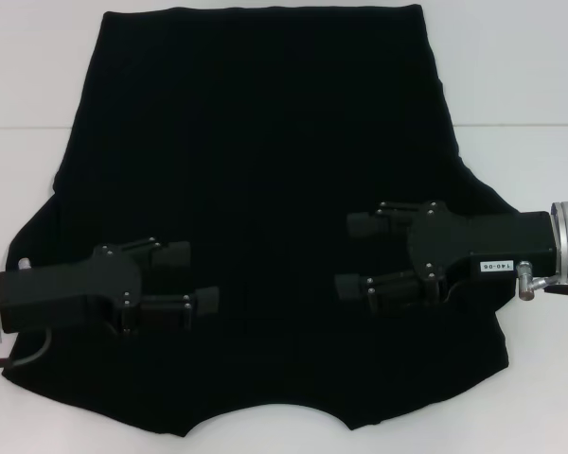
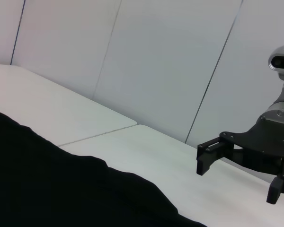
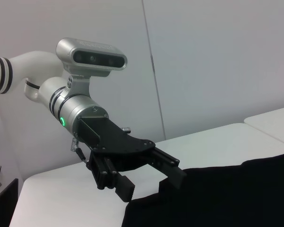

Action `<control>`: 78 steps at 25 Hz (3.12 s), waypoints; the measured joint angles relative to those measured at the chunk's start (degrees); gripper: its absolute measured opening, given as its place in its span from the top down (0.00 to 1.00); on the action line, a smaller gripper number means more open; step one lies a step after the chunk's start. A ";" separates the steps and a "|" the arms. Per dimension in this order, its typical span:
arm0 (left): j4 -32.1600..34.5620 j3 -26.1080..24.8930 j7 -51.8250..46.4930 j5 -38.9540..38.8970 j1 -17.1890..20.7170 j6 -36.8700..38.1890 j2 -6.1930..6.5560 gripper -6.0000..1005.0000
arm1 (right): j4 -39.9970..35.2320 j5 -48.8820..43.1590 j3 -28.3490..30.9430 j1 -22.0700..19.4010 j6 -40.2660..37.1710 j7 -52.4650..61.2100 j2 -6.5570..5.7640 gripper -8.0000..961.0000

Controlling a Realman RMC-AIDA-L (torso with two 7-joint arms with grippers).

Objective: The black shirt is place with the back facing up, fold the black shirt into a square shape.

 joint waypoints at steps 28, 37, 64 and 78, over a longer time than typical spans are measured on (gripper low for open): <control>3.83 -15.25 -15.48 5.16 2.74 -8.43 1.18 0.08 | 0.16 0.35 0.29 0.07 0.51 0.01 0.51 0.02; 9.45 -17.37 -23.18 11.76 4.78 -16.10 1.10 0.08 | 2.08 0.06 -0.03 1.93 0.62 0.10 0.56 0.02; 10.85 -10.37 -38.01 25.44 0.56 -22.68 1.83 0.22 | 2.08 0.35 0.05 2.64 0.64 1.17 0.55 0.04; 9.54 -7.03 -37.99 25.76 0.45 -24.67 1.46 0.27 | 2.11 0.35 0.05 2.63 0.67 1.17 0.55 0.05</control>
